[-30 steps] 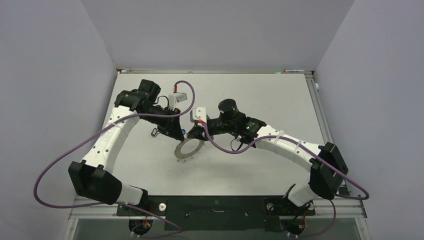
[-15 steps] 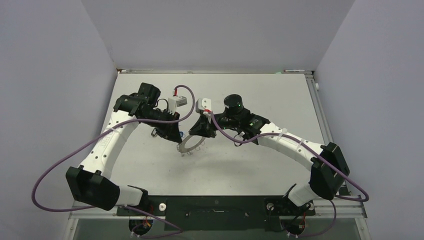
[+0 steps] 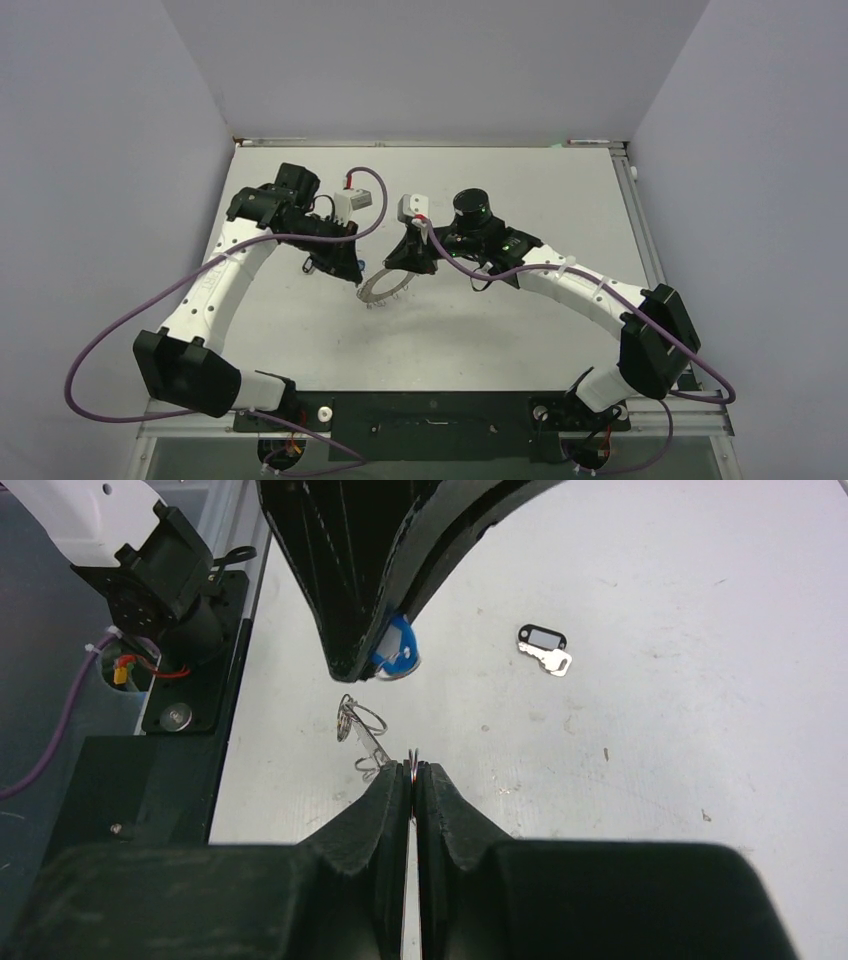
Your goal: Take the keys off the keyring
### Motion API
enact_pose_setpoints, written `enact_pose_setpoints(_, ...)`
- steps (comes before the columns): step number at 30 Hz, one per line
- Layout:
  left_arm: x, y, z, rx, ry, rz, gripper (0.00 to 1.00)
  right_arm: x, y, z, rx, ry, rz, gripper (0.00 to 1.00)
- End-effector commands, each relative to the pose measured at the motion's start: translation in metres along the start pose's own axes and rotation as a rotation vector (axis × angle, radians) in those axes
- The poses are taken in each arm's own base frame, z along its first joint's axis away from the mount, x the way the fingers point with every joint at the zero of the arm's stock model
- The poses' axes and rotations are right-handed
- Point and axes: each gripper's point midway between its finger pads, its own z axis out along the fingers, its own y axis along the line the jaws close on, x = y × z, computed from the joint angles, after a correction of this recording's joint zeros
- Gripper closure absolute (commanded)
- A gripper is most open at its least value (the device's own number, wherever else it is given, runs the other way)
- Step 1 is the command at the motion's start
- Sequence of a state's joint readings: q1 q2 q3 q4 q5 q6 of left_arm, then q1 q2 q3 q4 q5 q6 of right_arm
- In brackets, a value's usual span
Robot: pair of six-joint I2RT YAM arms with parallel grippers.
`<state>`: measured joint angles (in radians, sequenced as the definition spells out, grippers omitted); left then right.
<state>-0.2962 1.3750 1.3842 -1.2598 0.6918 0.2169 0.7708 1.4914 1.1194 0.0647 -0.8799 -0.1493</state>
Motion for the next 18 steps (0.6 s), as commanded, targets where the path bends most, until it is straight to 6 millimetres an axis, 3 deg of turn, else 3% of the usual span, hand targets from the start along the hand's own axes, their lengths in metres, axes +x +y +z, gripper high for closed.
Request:
enact_pose_setpoints(1, -0.028, 0.002, -0.021, -0.054, -0.131, 0.036, 1.00, -0.025, -0.003, -0.016, 0.030, -0.057, -0.094, 0.95)
enact_pose_setpoints(8, -0.043, 0.053, -0.049, -0.220, -0.255, -0.051, 1.00, -0.020, -0.014, -0.033, 0.086, -0.038, -0.084, 0.95)
enact_pose_setpoints(11, -0.040, 0.080, -0.060, -0.309, -0.266, -0.073, 1.00, -0.020, -0.017, -0.040, 0.109, -0.034, -0.079, 0.95)
enact_pose_setpoints(15, -0.018, 0.120, -0.067, -0.381, -0.255, -0.158, 1.00, -0.023, -0.021, -0.047, 0.130, -0.031, -0.077, 0.95)
enact_pose_setpoints(18, 0.006, 0.138, -0.063, -0.408, -0.181, -0.152, 1.00, -0.022, -0.023, -0.048, 0.137, -0.028, -0.074, 0.95)
